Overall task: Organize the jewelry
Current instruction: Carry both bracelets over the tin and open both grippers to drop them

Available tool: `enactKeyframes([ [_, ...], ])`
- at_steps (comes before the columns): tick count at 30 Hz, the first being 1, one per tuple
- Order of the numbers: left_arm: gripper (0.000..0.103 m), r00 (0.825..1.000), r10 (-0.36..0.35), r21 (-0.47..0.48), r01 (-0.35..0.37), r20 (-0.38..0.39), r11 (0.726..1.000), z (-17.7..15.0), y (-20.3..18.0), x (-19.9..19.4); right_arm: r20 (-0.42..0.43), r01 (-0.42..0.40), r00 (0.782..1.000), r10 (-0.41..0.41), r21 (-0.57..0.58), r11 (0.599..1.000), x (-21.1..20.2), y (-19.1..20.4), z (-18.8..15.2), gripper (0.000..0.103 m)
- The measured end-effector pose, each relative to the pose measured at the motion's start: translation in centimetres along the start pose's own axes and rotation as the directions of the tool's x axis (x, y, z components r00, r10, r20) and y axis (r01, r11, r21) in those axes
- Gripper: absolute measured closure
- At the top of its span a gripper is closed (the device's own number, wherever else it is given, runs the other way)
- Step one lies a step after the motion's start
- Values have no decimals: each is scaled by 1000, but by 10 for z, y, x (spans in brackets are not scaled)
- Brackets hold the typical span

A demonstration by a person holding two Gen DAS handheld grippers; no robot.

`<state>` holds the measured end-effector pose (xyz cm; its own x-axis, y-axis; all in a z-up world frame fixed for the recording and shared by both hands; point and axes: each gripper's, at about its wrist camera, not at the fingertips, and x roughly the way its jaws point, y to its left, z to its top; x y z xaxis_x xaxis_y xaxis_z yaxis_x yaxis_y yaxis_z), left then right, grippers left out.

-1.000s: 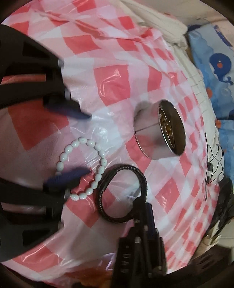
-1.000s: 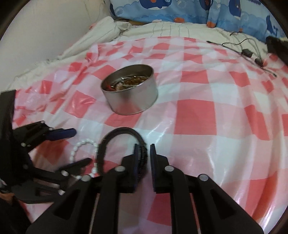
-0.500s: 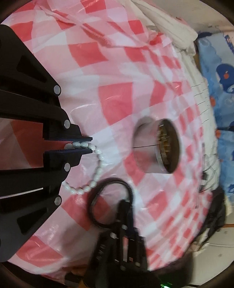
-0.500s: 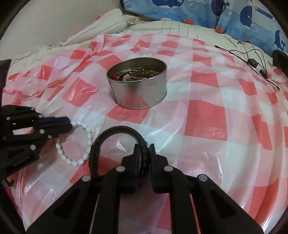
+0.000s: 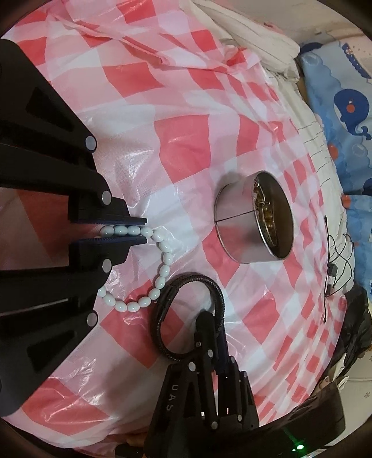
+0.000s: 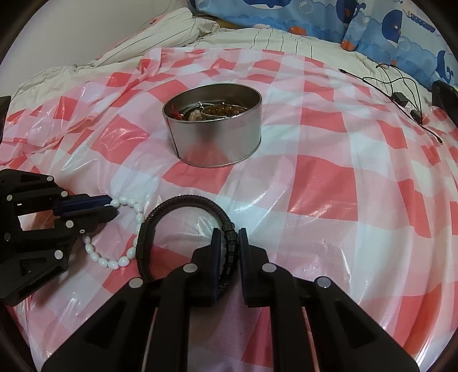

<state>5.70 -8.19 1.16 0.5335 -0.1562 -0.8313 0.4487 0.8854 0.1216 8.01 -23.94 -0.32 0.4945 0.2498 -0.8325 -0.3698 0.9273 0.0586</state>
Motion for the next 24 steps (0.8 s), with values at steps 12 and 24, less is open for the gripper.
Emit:
enactKeyframes([
  [12, 93, 999, 42, 6, -42, -2, 999, 1, 1, 0, -3, 2, 1000, -2, -5, 1000, 1, 0, -1, 86],
  [24, 97, 1000, 24, 22, -23, -8, 999, 2, -2, 2, 3, 0, 1000, 0, -9, 1000, 1, 1, -2, 83],
])
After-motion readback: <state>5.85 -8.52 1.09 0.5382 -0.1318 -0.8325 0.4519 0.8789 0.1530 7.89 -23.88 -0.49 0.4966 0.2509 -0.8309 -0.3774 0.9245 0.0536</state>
